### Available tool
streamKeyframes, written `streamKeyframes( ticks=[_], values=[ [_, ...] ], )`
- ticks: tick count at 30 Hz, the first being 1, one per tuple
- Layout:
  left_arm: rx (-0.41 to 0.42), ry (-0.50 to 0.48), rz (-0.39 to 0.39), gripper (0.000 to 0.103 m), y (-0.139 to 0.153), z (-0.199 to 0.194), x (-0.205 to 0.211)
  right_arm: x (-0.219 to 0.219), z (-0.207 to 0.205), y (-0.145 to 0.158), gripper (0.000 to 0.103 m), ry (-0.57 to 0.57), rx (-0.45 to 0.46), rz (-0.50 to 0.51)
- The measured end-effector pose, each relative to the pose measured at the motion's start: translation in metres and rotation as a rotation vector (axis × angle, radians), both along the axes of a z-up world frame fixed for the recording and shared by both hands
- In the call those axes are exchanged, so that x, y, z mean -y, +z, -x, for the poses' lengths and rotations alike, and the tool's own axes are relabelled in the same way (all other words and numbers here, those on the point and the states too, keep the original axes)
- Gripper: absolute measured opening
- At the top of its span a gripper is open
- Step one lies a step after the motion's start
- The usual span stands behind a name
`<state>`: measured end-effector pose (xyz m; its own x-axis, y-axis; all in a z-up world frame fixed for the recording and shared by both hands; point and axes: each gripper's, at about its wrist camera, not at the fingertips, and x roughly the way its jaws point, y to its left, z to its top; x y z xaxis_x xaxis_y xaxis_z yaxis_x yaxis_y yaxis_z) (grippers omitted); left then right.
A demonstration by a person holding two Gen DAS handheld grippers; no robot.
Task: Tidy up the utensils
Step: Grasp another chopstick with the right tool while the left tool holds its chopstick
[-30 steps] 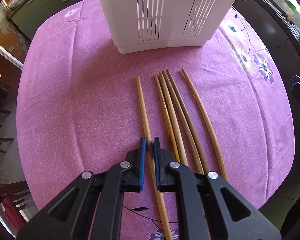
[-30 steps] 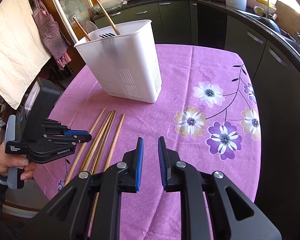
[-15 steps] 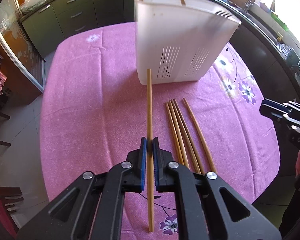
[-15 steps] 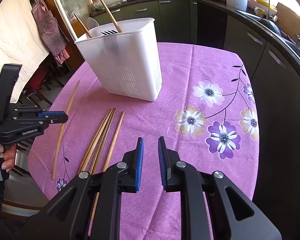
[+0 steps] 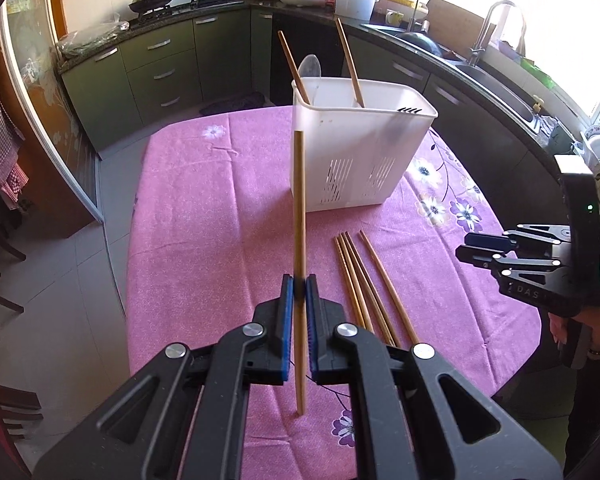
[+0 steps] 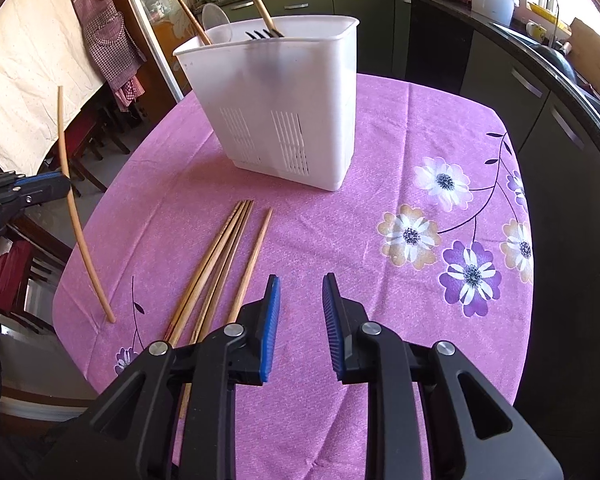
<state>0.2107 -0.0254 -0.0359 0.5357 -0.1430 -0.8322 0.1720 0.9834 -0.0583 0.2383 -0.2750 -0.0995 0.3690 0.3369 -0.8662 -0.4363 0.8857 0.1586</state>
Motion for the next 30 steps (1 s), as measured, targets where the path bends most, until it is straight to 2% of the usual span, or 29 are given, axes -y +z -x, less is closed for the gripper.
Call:
streamKeyframes(
  ticks=[9, 16, 22, 27, 30],
  values=[
    [0.051, -0.011, 0.003, 0.006, 0.009, 0.017, -0.004, -0.048, -0.01, -0.032, 0.022, 0.077, -0.121, 0.045],
    [0.062, -0.009, 0.006, 0.006, 0.01, 0.02, -0.011, -0.08, -0.02, -0.051, 0.022, 0.09, -0.165, 0.117],
    [0.068, -0.021, 0.006, 0.006, 0.01, 0.023, -0.01, -0.092, -0.028, -0.062, 0.022, 0.072, -0.179, 0.168],
    [0.07, -0.025, 0.007, 0.006, 0.01, 0.023, -0.01, -0.104, -0.031, -0.067, 0.011, 0.07, -0.166, 0.189],
    [0.07, -0.023, 0.006, 0.006, 0.01, 0.023, -0.01, -0.108, -0.034, -0.069, 0.009, 0.075, -0.146, 0.188]
  ],
)
